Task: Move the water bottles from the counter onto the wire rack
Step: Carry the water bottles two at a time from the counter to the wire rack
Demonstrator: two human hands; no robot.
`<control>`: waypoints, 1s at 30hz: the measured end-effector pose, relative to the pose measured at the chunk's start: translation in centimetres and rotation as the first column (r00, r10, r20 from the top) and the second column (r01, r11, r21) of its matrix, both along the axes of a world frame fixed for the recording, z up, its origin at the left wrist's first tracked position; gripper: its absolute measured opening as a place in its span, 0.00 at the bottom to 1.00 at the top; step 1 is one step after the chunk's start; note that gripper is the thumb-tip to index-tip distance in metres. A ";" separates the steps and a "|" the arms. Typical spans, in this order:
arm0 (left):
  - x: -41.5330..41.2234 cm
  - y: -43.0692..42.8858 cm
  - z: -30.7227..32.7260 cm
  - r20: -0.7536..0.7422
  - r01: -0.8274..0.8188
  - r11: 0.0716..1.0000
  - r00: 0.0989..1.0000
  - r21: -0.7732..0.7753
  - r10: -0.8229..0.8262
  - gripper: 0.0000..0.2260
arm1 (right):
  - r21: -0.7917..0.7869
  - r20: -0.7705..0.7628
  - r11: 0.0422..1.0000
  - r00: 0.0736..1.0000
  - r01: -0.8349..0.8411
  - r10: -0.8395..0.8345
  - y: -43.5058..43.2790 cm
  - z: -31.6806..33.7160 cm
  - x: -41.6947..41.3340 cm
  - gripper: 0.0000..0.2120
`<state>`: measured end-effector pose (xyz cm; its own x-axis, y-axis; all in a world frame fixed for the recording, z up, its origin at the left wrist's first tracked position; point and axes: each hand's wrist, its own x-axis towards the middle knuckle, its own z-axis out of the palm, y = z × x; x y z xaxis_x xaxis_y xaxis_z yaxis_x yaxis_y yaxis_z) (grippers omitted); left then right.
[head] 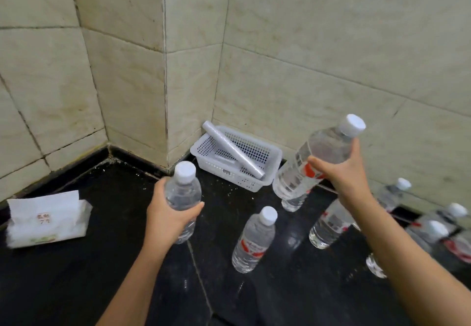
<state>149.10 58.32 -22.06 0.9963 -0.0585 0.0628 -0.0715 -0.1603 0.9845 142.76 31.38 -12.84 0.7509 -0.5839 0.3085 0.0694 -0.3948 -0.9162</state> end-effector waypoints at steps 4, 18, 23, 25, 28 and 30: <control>-2.4 -2.3 5.2 0.187 0.080 0.995 0.980 -0.057 -0.068 0.31 | -0.030 0.033 0.993 0.993 0.118 -0.117 -1.5 3.3 -6.5 0.34; -20.6 -16.8 8.5 0.254 0.603 0.797 0.778 -0.043 -0.575 0.28 | 0.028 -0.016 0.937 0.937 0.349 -0.349 -6.6 0.9 -33.4 0.29; -32.2 -22.7 5.6 0.161 0.725 0.686 0.684 -0.052 -0.711 0.26 | 0.057 -0.073 0.888 0.889 0.455 -0.451 -7.6 -1.2 -47.3 0.30; -36.6 -24.8 4.5 0.129 0.768 0.637 0.639 -0.064 -0.758 0.24 | 0.067 -0.095 0.845 0.846 0.531 -0.524 -7.6 -2.2 -52.4 0.30; -42.8 -27.6 3.3 0.083 0.835 0.547 0.550 -0.058 -0.831 0.26 | 0.076 -0.127 0.777 0.779 0.625 -0.614 -7.4 -3.5 -59.3 0.30; -46.5 -29.3 3.0 0.075 0.873 0.485 0.487 -0.040 -0.870 0.26 | 0.084 -0.142 0.717 0.721 0.692 -0.679 -7.2 -4.2 -63.4 0.29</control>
